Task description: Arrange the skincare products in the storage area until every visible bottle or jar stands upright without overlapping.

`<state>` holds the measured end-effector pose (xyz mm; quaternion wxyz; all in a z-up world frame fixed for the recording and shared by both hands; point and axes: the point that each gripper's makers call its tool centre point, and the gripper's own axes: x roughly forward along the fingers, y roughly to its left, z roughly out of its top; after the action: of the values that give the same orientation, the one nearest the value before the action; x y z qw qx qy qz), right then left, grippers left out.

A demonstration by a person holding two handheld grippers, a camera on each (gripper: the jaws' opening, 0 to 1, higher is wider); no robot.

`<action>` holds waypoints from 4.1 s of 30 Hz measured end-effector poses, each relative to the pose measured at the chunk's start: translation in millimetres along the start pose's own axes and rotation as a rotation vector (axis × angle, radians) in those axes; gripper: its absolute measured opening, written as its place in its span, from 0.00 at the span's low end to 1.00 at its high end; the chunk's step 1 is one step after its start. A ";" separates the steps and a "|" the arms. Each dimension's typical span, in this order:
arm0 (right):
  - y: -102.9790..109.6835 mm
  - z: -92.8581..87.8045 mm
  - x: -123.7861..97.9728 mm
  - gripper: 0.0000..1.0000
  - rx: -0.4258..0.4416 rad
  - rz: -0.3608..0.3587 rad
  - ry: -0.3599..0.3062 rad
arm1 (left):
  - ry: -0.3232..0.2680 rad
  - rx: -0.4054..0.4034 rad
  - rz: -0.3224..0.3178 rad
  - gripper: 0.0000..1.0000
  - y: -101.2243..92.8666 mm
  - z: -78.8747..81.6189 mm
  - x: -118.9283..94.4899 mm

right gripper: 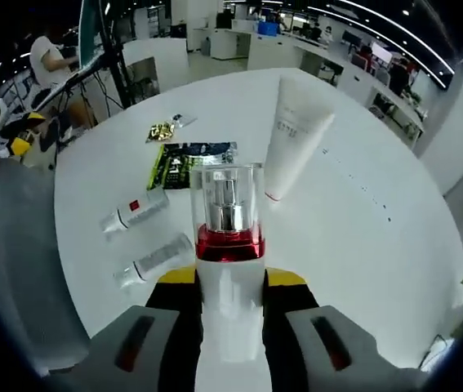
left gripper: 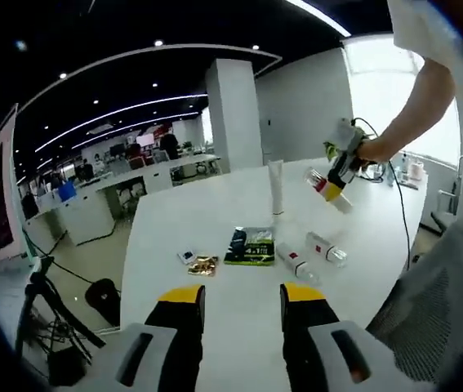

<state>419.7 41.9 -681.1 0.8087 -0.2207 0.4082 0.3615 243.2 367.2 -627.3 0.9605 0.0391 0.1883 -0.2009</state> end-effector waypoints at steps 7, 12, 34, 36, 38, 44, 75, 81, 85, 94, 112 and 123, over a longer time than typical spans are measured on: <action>8.2 20.7 -14.6 0.24 0.025 -0.015 -0.104 | -0.029 -0.018 -0.025 0.38 -4.2 23.5 1.5; 23.8 35.9 -34.3 0.24 0.016 -0.026 -0.169 | -0.093 -0.067 -0.030 0.38 -8.3 45.8 4.5; 132.4 124.9 -86.7 0.24 0.101 0.072 -0.506 | -0.185 -0.236 -0.282 0.58 -54.0 75.6 15.7; 139.4 134.5 -89.7 0.25 0.108 0.092 -0.534 | -0.183 -0.235 -0.296 0.59 -56.1 76.7 15.7; 147.4 142.7 -93.3 0.25 0.108 0.118 -0.561 | -0.185 -0.241 -0.306 0.61 -57.1 77.4 16.1; 167.6 164.6 -105.4 0.25 0.156 0.232 -0.651 | -0.176 -0.257 -0.372 0.64 -66.0 80.6 18.6; 318.4 188.0 -163.6 0.26 -0.089 1.043 -0.706 | -0.155 -0.355 -0.791 0.38 -130.1 109.9 -17.4; 327.9 183.3 -157.9 0.26 -0.099 1.066 -0.691 | -0.182 -0.322 -0.796 0.39 -134.2 107.0 -20.6; 330.6 179.9 -155.6 0.26 -0.088 1.079 -0.686 | -0.200 -0.278 -0.787 0.37 -134.5 106.5 -22.3; 329.0 164.6 -136.1 0.28 -0.027 1.082 -0.649 | -0.134 -0.220 -0.755 0.32 -132.8 83.7 -16.2; 335.5 162.4 -126.4 0.29 -0.008 1.023 -0.572 | -0.111 -0.252 -0.733 0.31 -125.7 72.8 -20.7; 335.6 164.4 -130.5 0.30 -0.115 0.981 -0.525 | -0.064 -0.204 -0.758 0.31 -134.9 60.9 -19.8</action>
<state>192.5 311.5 -501.3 0.6068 0.0487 0.2274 0.7601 193.4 241.7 -563.4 0.8226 -0.1352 0.1783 -0.5227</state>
